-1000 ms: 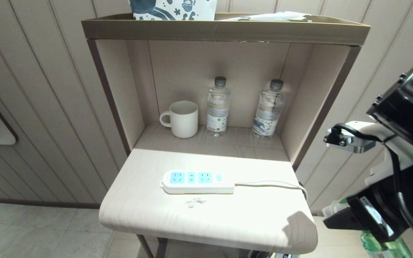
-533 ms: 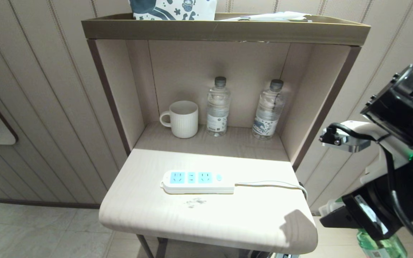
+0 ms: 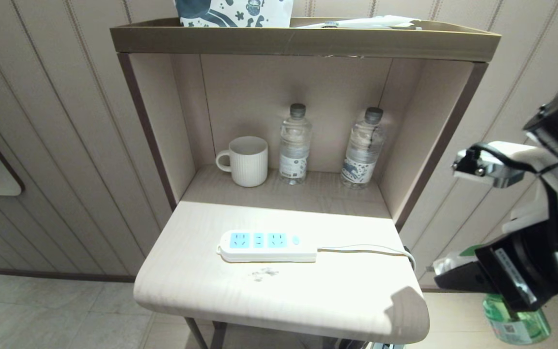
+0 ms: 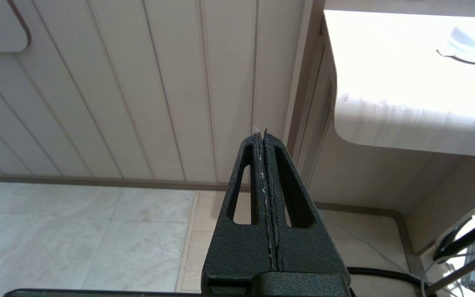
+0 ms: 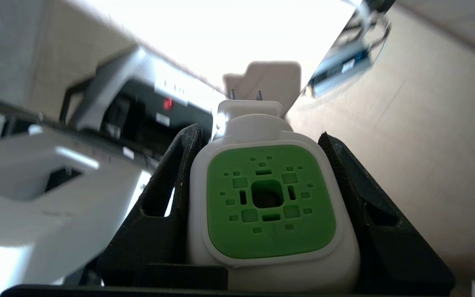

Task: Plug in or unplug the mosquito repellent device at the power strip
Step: Insert the plug into the socket

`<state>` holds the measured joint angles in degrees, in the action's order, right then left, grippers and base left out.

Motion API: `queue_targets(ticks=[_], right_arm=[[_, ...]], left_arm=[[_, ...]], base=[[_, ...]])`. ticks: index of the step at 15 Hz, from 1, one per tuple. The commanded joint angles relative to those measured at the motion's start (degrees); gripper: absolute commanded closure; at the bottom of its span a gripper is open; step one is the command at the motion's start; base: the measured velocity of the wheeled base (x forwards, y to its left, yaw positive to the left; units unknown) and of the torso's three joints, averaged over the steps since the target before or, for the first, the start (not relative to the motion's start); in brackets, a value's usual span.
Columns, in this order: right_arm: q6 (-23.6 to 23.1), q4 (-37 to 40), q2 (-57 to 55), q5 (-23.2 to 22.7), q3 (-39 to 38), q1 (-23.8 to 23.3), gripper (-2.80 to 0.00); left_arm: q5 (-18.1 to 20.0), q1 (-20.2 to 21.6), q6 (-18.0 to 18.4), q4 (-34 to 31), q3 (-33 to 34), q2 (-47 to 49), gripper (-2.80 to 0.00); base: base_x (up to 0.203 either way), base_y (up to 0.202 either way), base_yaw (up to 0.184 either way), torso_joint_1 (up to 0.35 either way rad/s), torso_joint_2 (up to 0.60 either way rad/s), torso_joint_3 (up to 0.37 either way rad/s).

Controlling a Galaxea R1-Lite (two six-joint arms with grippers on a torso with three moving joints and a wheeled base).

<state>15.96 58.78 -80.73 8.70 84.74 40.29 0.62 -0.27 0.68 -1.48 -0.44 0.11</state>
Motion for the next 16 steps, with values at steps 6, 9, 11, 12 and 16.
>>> queue_targets(ticks=[6,9,11,12,16], right_arm=[[-1.1,-1.9,3.0,1.7,-1.8,-0.4,0.00],[-1.4,-2.0,2.9,2.5,-1.8,-0.2,0.00],[-1.4,-2.0,2.5,2.5,-2.0,-0.1,0.00],[-1.4,-2.1,2.0,2.5,-2.7,0.1,0.00],[-2.5,-2.2,1.6,3.3,-3.9,-0.2,0.00]], left_arm=[[0.0,0.0,0.0,0.0,0.0,0.0,0.00],[0.1,0.0,0.0,0.0,0.0,0.1,0.00],[0.0,0.0,0.0,0.0,0.0,0.1,0.00],[0.0,0.0,0.0,0.0,0.0,0.1,0.00],[0.0,0.0,0.0,0.0,0.0,0.1,0.00]], base=[[0.000,0.000,0.000,0.000,0.00,0.000],[0.000,0.000,0.000,0.000,0.00,0.000],[0.000,0.000,0.000,0.000,0.00,0.000],[0.000,0.000,0.000,0.000,0.00,0.000],[0.000,0.000,0.000,0.039,-0.09,-0.052]])
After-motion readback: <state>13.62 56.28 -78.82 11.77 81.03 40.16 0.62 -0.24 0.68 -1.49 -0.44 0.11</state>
